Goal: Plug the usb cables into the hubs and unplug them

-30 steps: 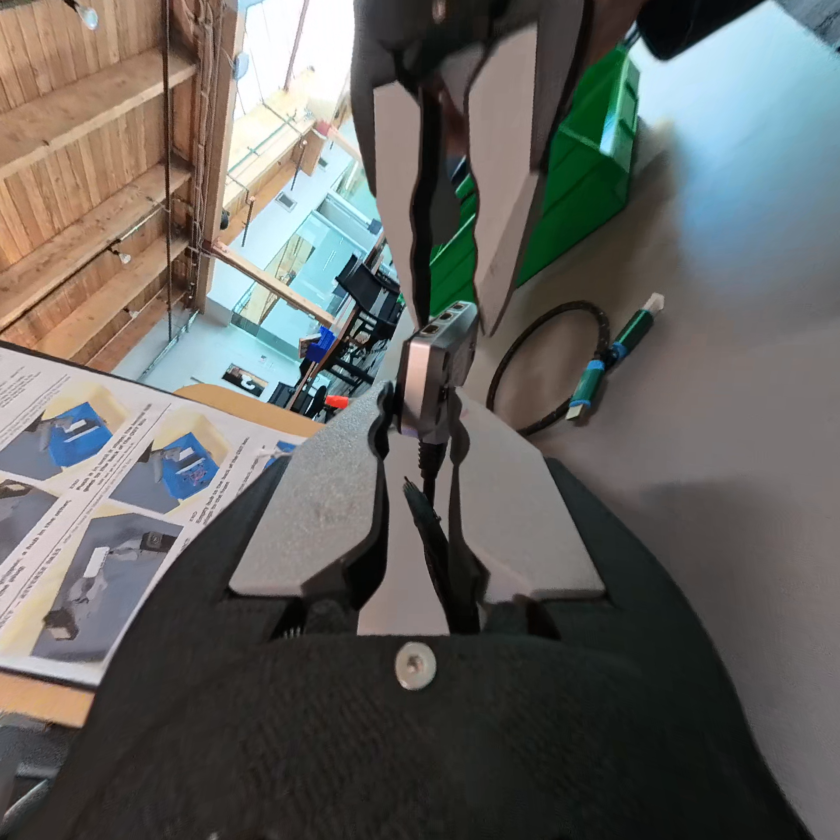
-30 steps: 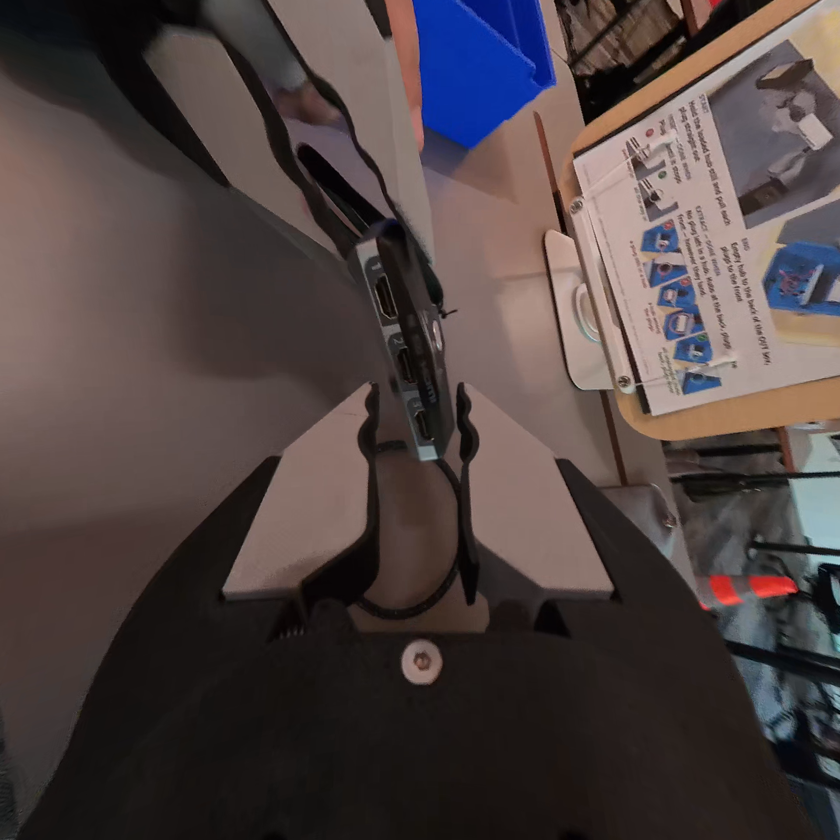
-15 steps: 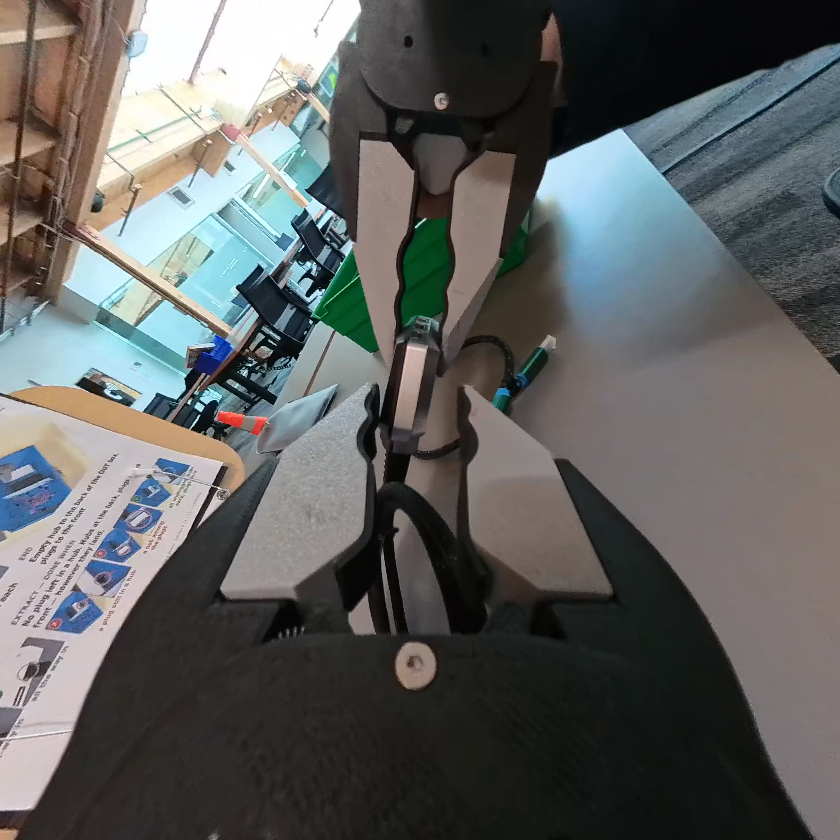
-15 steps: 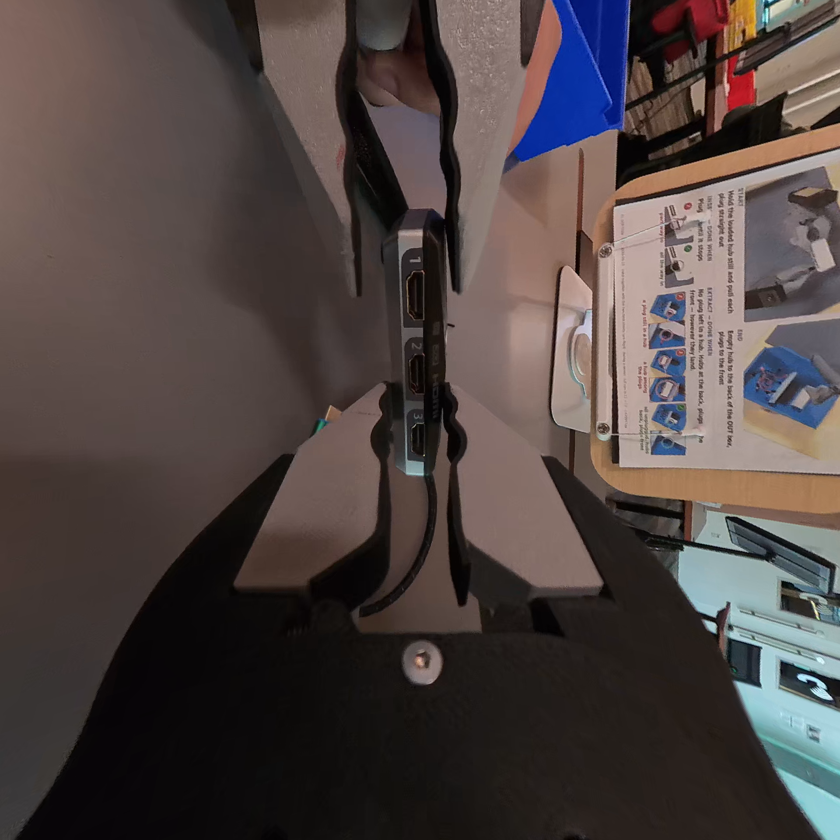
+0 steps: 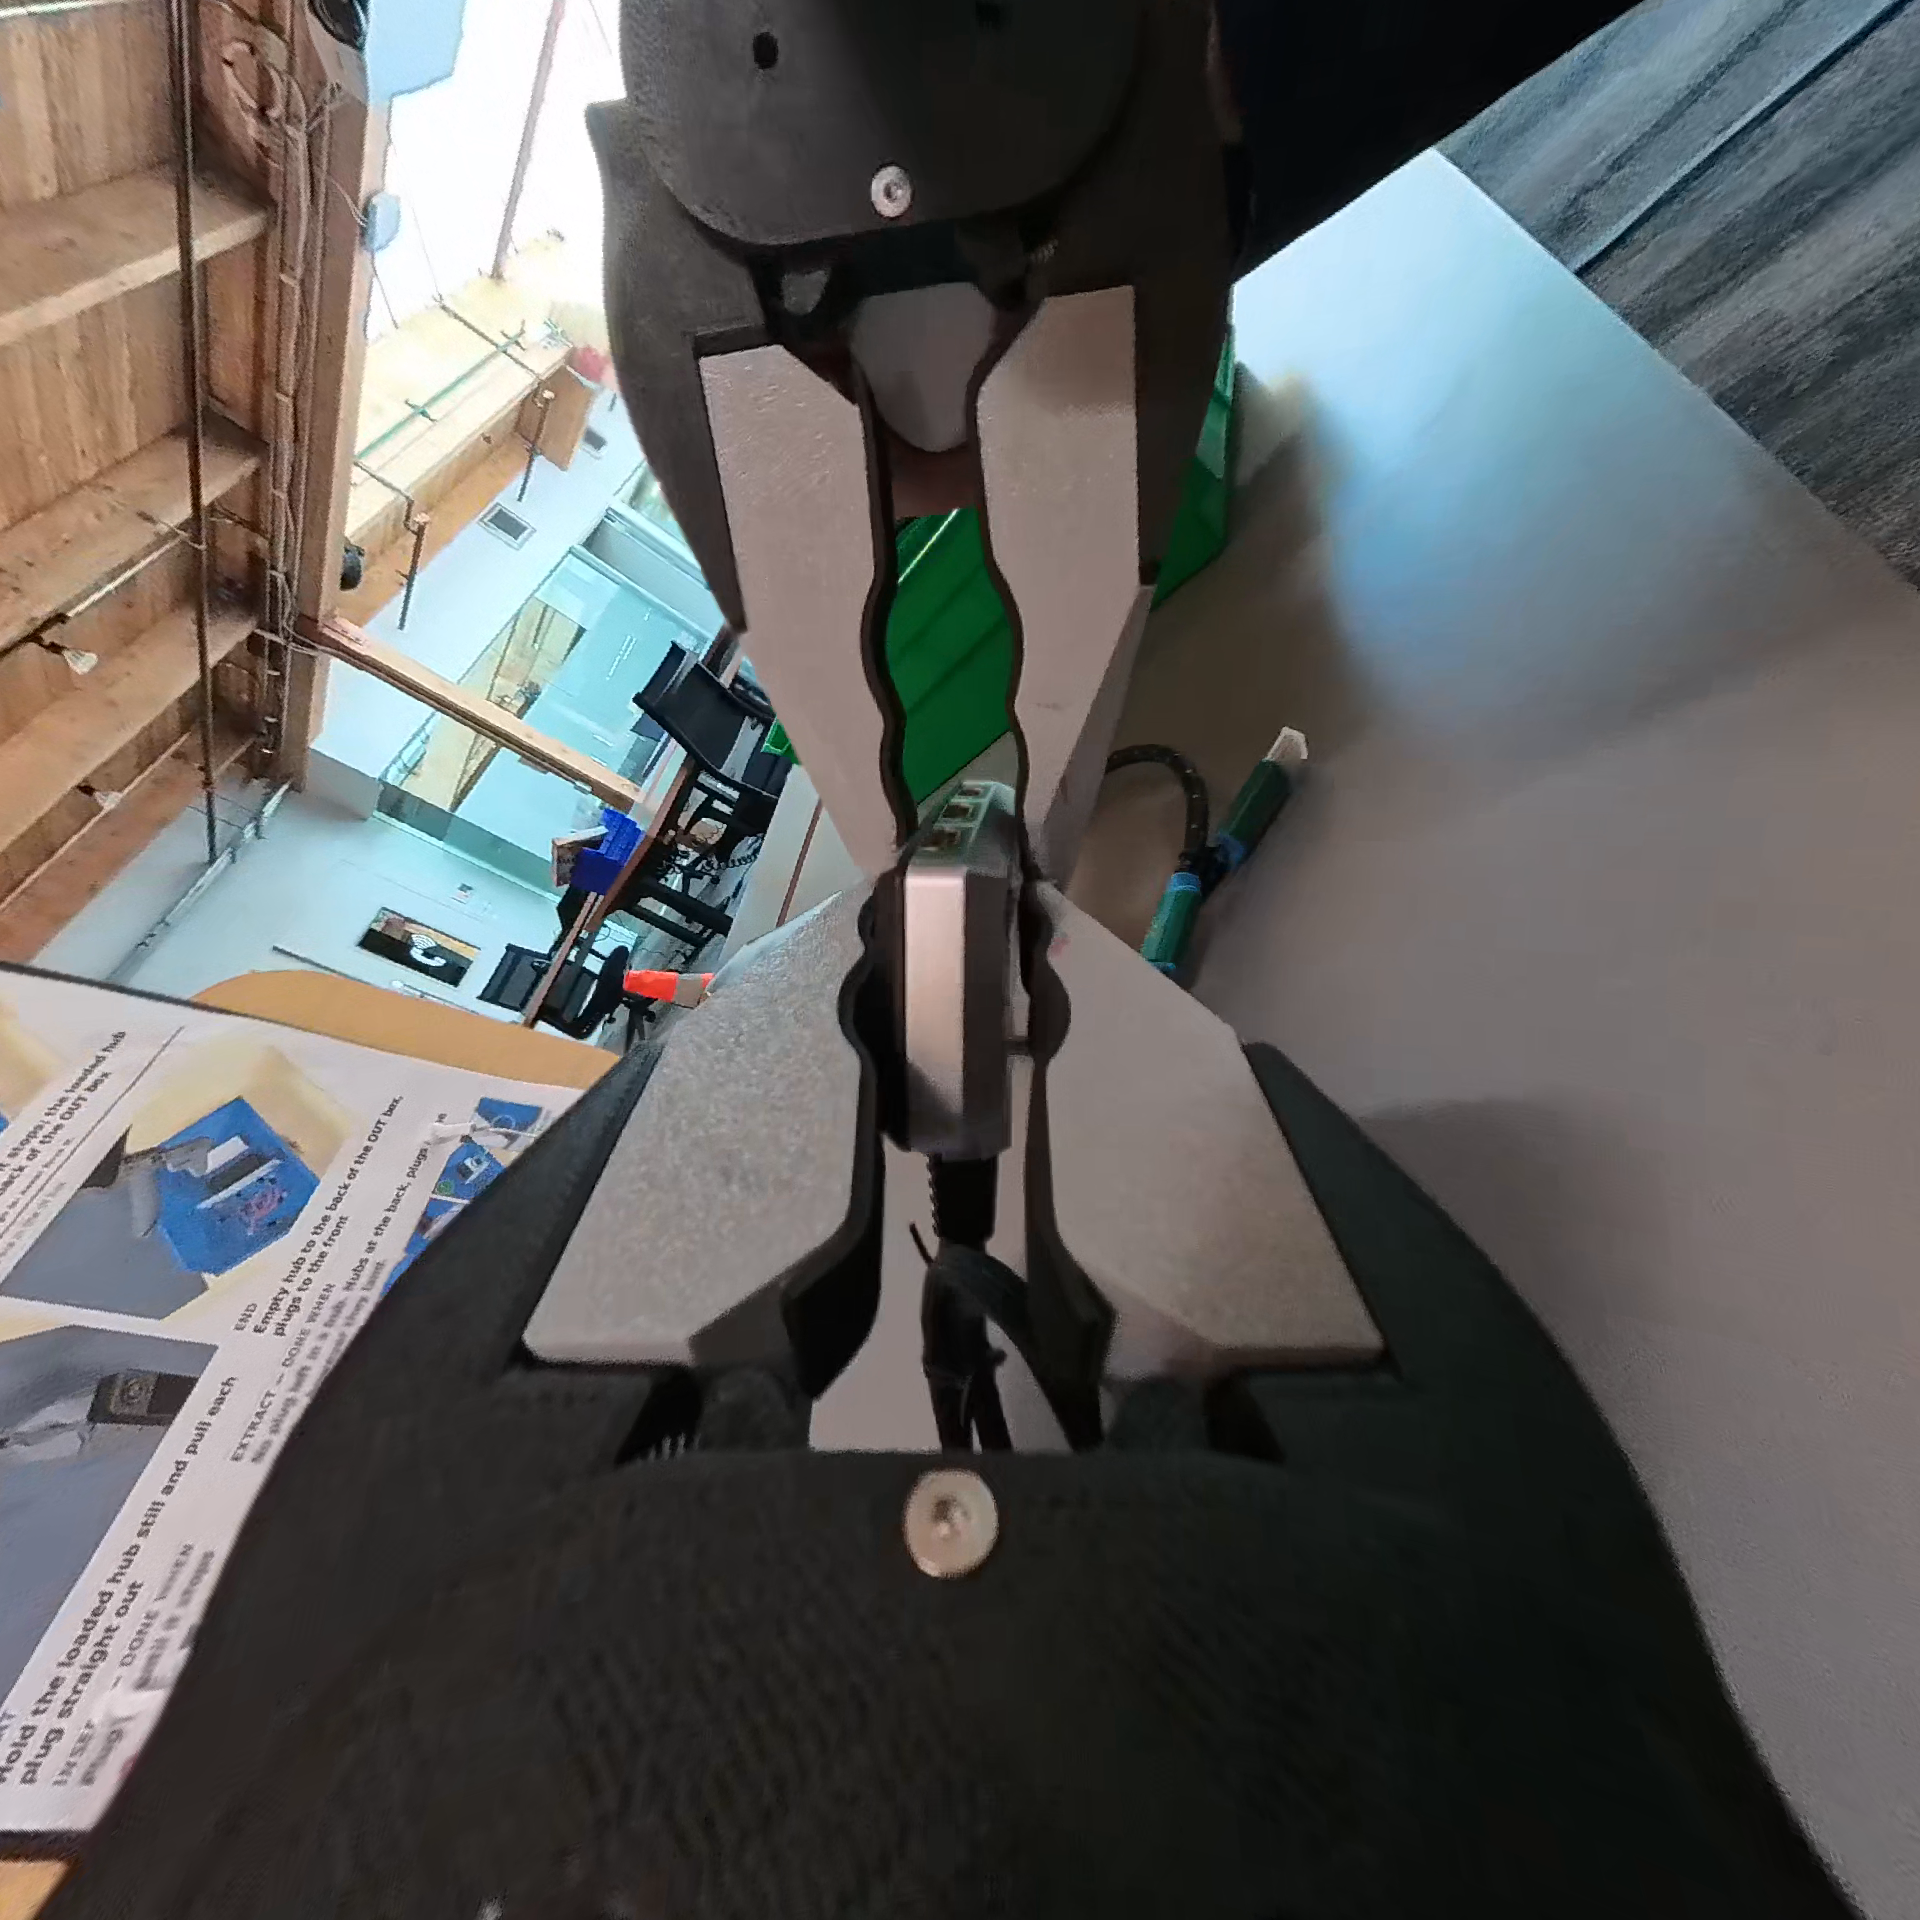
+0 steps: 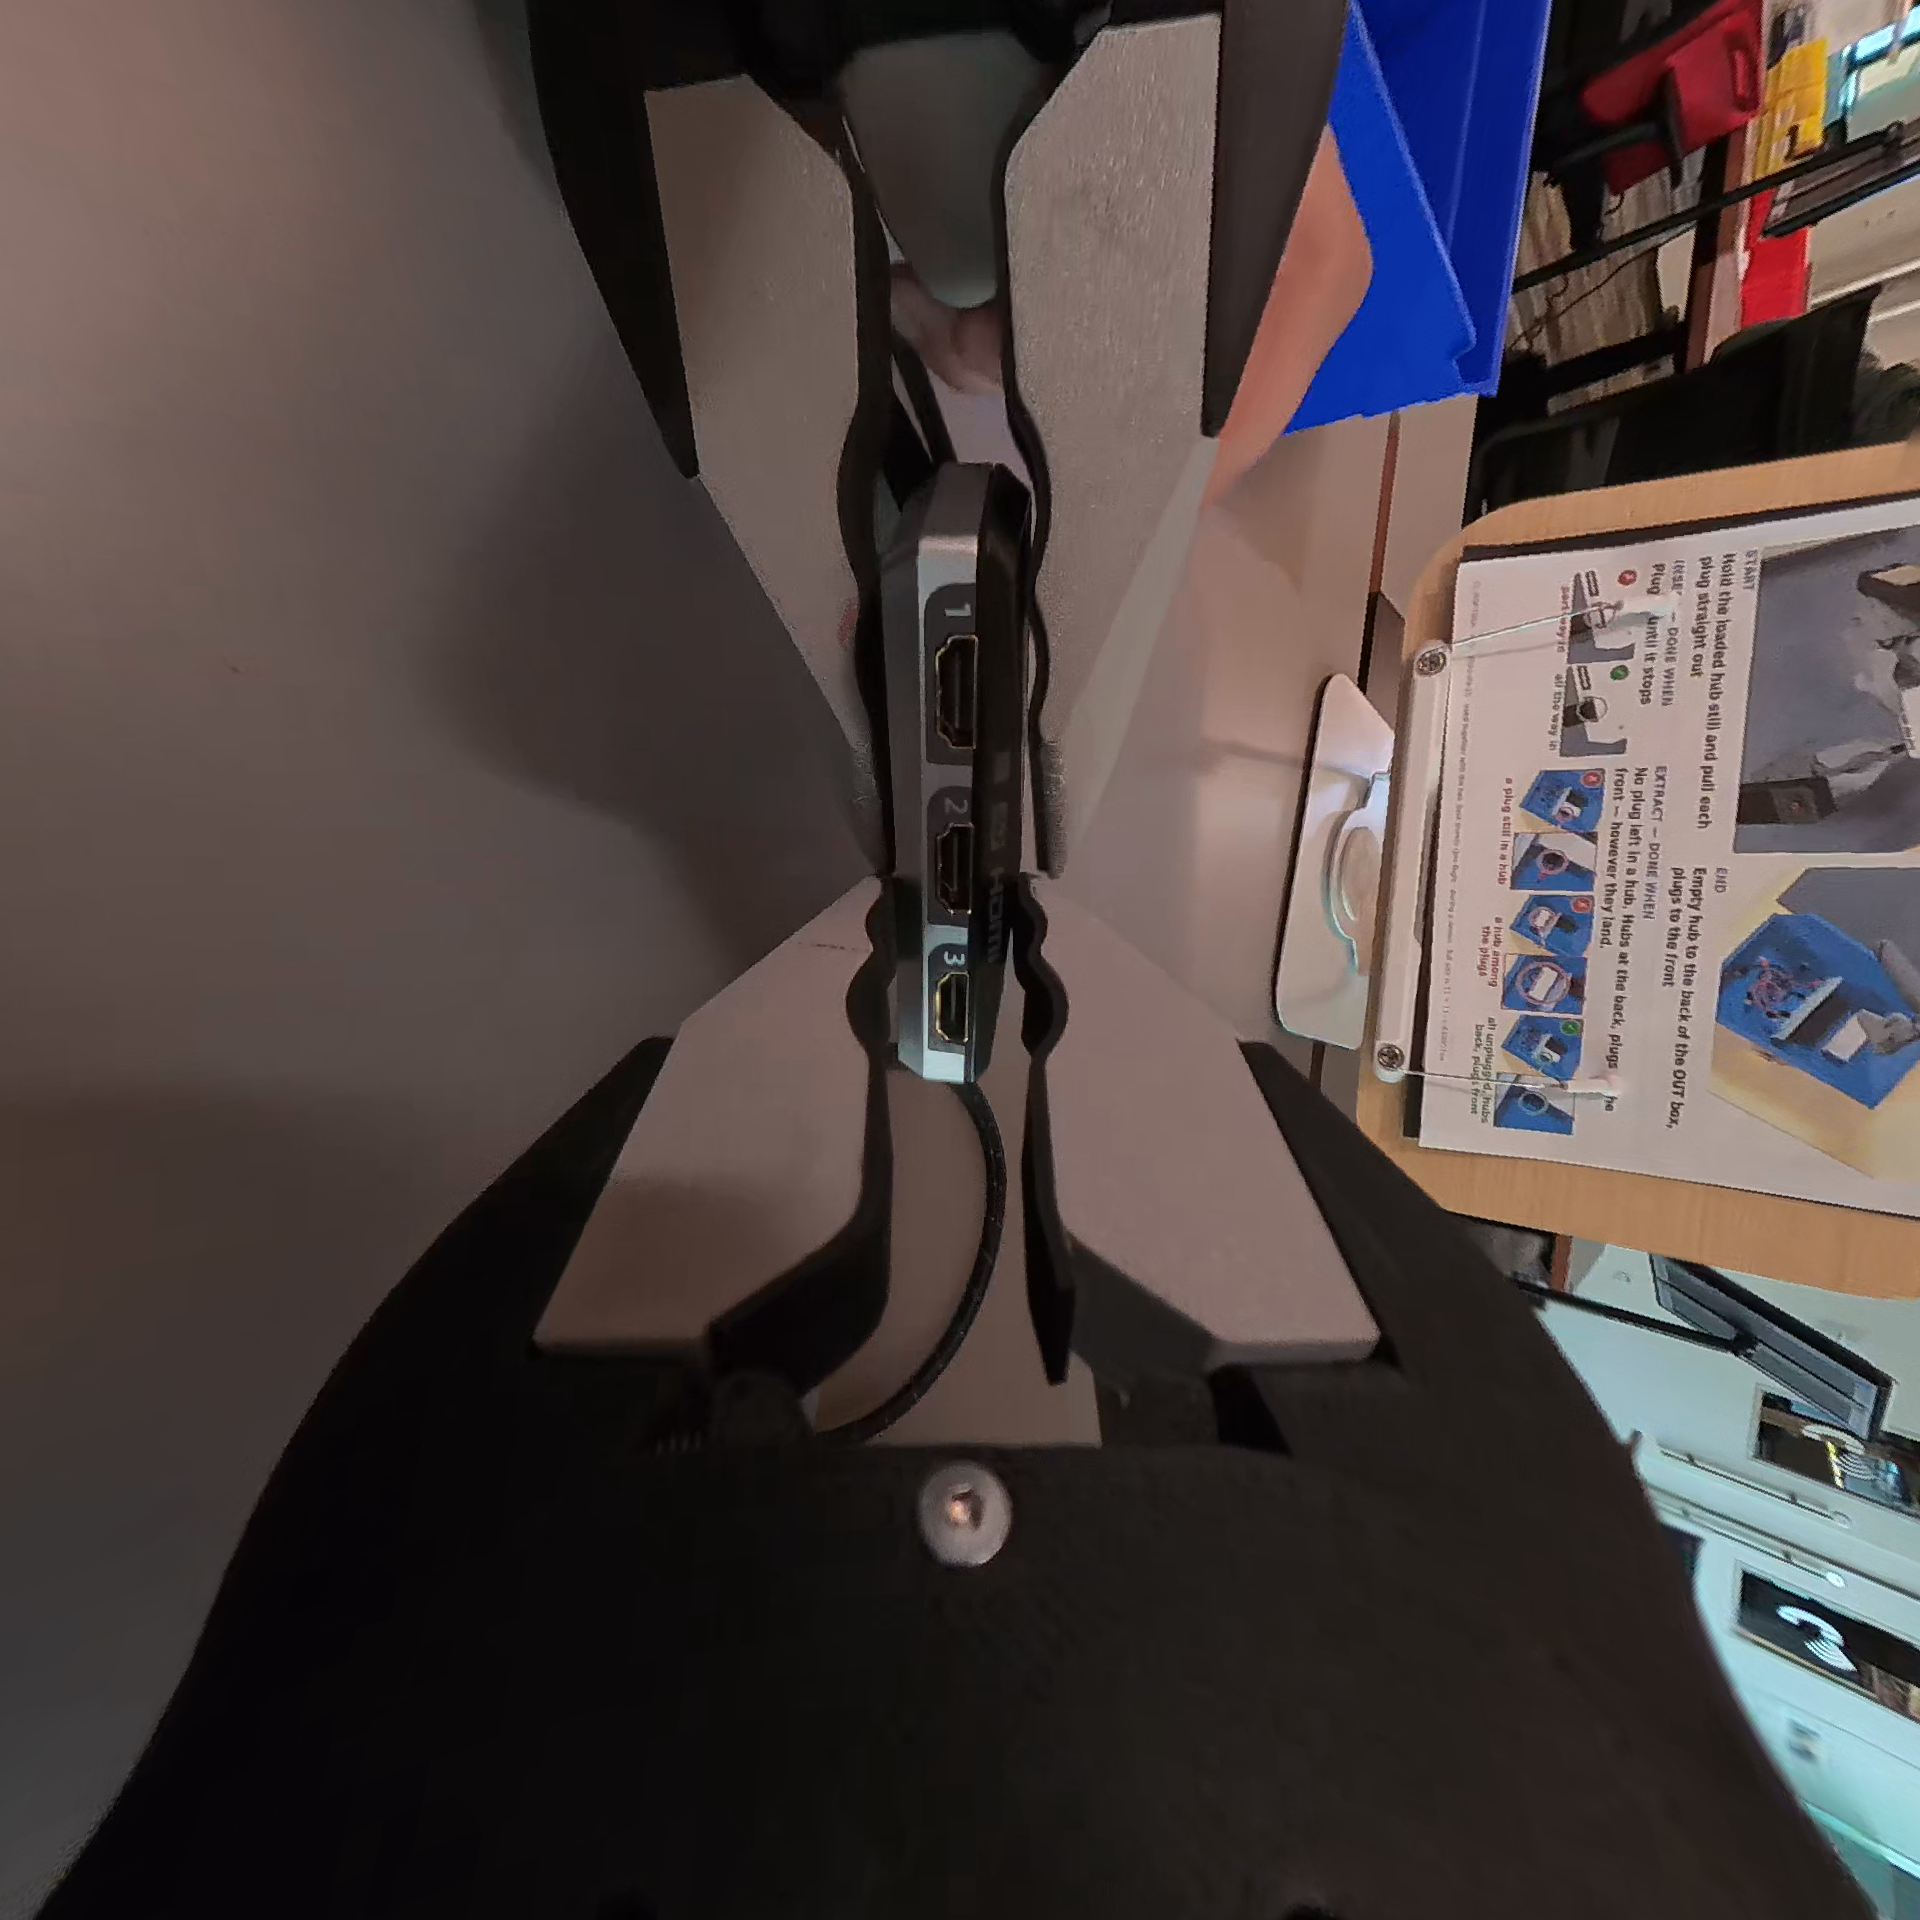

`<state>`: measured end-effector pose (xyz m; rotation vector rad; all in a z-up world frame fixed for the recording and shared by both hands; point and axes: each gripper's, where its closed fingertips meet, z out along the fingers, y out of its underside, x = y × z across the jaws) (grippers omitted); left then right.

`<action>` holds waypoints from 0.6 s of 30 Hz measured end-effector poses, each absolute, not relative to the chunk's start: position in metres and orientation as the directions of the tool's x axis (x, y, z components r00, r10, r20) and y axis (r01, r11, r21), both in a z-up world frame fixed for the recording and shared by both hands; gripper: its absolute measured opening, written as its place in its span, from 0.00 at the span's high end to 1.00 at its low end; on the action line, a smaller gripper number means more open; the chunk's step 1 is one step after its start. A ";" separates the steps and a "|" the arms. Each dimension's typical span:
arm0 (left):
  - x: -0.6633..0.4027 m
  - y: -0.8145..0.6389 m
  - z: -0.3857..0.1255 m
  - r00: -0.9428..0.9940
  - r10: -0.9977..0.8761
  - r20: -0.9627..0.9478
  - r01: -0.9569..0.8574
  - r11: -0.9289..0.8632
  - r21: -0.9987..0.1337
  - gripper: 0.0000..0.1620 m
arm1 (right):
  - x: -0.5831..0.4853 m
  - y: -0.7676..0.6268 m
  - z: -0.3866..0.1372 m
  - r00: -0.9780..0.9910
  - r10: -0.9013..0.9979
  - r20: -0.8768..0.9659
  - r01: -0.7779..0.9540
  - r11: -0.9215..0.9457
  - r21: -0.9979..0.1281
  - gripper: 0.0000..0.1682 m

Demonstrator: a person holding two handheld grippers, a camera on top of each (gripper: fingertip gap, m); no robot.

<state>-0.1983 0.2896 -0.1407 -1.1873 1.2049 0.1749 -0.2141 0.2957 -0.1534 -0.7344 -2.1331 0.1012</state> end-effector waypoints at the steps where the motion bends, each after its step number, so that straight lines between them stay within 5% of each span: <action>1: -0.199 0.290 -0.140 0.423 -0.453 -0.785 -0.666 0.431 -0.608 0.87 | -0.215 0.297 -0.154 -0.464 0.531 0.709 0.476 0.824 -0.307 0.89; 10: -0.225 0.306 -0.134 0.462 -0.422 -0.780 -0.721 0.333 -0.608 0.88 | -0.212 0.327 -0.139 -0.292 0.700 0.652 0.581 0.671 -0.460 0.90; 14: -0.237 0.313 -0.132 0.496 -0.388 -0.777 -0.728 0.303 -0.615 0.88 | -0.189 0.335 -0.160 -0.192 0.902 0.386 0.649 0.412 -0.640 0.86; 18: -0.234 0.312 -0.132 0.447 -0.336 -0.829 -0.761 0.344 -0.550 0.88 | -0.164 0.342 -0.208 -0.125 0.966 0.228 0.749 0.243 -0.617 0.82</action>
